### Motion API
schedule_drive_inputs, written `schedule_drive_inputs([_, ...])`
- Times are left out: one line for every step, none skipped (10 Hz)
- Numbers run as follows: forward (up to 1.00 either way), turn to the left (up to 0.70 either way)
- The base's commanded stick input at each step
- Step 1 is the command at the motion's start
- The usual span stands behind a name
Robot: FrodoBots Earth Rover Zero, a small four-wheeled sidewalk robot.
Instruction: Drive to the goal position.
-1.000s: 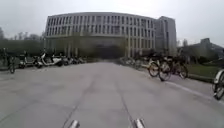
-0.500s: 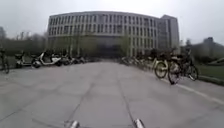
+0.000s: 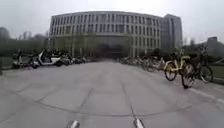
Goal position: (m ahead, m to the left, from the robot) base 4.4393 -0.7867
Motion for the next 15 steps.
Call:
schedule_drive_inputs([1.00,0.01])
schedule_drive_inputs([1.00,0.01])
schedule_drive_inputs([1.00,-0.06])
schedule_drive_inputs([1.00,-0.39])
schedule_drive_inputs([1.00,-0.39])
schedule_drive_inputs([1.00,-0.39])
schedule_drive_inputs([1.00,-0.39])
schedule_drive_inputs([1.00,-0.39])
schedule_drive_inputs([1.00,-0.39])
schedule_drive_inputs([1.00,-0.39])
schedule_drive_inputs([1.00,-0.39])
schedule_drive_inputs([1.00,-0.39])
schedule_drive_inputs([1.00,-0.15])
schedule_drive_inputs([1.00,0.01])
schedule_drive_inputs([1.00,0.01])
